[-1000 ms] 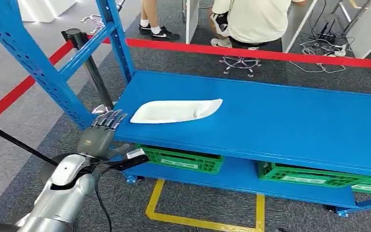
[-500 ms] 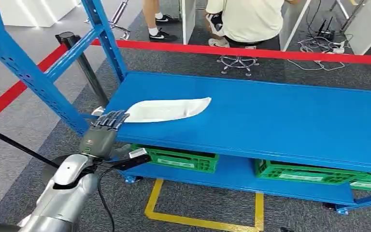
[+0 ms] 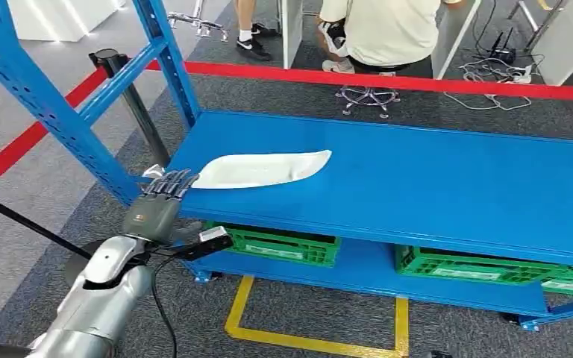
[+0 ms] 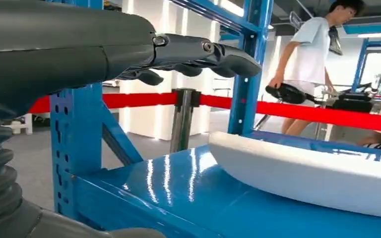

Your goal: Take the parts from the cabinet and place them on the table.

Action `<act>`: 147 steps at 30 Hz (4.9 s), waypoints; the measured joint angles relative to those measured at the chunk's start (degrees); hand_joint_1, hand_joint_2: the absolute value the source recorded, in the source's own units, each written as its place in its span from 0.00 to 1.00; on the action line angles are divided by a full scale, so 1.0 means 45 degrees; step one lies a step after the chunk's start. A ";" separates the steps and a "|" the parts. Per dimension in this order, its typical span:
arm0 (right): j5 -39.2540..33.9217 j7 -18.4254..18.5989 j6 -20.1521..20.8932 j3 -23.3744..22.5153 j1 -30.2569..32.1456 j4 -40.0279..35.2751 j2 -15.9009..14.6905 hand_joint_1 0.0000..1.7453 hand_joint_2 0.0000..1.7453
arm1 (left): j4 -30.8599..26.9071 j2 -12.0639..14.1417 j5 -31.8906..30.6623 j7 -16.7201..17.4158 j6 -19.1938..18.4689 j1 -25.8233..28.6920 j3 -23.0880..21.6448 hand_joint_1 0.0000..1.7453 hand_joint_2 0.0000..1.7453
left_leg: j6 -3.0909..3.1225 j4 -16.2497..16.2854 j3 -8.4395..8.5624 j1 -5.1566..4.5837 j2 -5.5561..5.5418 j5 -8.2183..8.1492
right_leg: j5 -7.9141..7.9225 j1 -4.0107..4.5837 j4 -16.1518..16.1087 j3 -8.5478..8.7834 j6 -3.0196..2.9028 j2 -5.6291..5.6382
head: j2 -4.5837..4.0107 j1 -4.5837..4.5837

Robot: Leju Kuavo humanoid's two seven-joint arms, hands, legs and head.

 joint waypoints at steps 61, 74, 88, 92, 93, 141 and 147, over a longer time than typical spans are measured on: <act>0.0607 -0.0107 0.0194 -0.0010 -0.0053 0.0015 0.0044 0.00 1.00 | 0.1288 -0.0141 -0.0462 0.0461 0.0019 -0.0765 0.0039 0.00 1.00 | -0.0421 0.1593 -0.0729 0.0202 -0.0018 -0.0326 | -0.0014 -0.0038 0.0014 0.0051 -0.0304 0.0055 | 0.0000 -0.0092; 0.1083 -0.0048 0.0301 0.0005 -0.0162 0.0019 0.0039 0.00 1.00 | 0.3224 -0.0233 -0.0535 0.0802 0.0015 -0.2279 0.0087 0.00 1.00 | -0.0038 0.0096 -0.0053 0.0164 -0.0158 -0.0060 | 0.0021 0.0069 -0.0265 0.0218 -0.0074 0.0014 | 0.0000 -0.0059; 0.1418 0.0141 0.0384 0.0015 -0.0243 0.0015 0.0039 0.00 1.00 | 0.5479 -0.0379 -0.0627 0.0845 0.0020 -0.3707 0.0272 0.97 1.00 | -0.0043 0.0091 -0.0041 0.0191 -0.0156 -0.0009 | 0.0028 0.0091 -0.0207 0.0177 0.0045 0.0019 | 0.0000 -0.0068; 0.1515 0.0155 0.0423 0.0015 -0.0252 0.0015 0.0039 0.00 1.00 | 0.5717 -0.0462 -0.0700 0.0835 0.0034 -0.3800 0.0282 0.97 1.00 | -0.0044 0.0091 -0.0041 0.0191 -0.0155 -0.0007 | 0.0027 0.0091 -0.0202 0.0176 0.0043 0.0020 | 0.0000 -0.0068; 0.1515 0.0155 0.0423 0.0019 -0.0253 0.0015 0.0039 0.00 1.00 | 0.5761 -0.0476 -0.0724 0.0831 0.0034 -0.3812 0.0282 0.97 1.00 | -0.0045 0.0091 -0.0041 0.0191 -0.0155 -0.0007 | 0.0027 0.0091 -0.0201 0.0175 0.0043 0.0021 | 0.0000 -0.0068; 0.2278 0.0073 0.0525 -0.0034 -0.0291 0.0015 0.0049 0.00 1.00 | 0.6072 -0.0636 -0.1769 0.0597 0.1074 -0.3841 -0.0685 0.00 1.00 | -0.0043 0.0090 -0.0023 0.0189 -0.0156 0.0011 | 0.0031 0.0090 -0.0196 0.0196 0.0040 0.0017 | 0.0000 -0.0068; 0.2497 0.0151 0.0549 -0.0092 -0.0316 0.0015 0.0063 0.00 1.00 | 0.6076 -0.0641 -0.1982 -0.0146 0.1598 -0.3691 -0.1098 0.00 1.00 | -0.0043 0.0090 -0.0024 0.0188 -0.0157 0.0010 | 0.0030 0.0090 -0.0196 0.0196 0.0040 0.0016 | 0.0000 -0.0063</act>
